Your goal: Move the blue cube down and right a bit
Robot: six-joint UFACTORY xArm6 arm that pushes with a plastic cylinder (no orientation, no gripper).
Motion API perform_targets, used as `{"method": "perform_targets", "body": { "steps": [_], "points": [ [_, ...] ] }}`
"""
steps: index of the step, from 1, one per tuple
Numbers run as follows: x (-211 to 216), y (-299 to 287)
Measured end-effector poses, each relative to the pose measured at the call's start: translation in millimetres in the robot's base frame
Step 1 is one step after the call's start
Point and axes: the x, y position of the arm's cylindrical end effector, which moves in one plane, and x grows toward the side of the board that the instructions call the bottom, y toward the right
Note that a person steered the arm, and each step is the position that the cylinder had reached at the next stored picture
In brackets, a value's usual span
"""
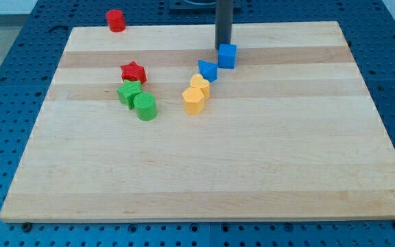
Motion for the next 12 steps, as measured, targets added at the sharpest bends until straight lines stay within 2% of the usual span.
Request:
{"method": "perform_targets", "body": {
  "steps": [2,4,7,9,12],
  "points": [
    [0.0,-22.1],
    [33.0,-9.0],
    [26.3,-13.4],
    [27.5,29.2],
    [27.4,57.3]
  ]
}}
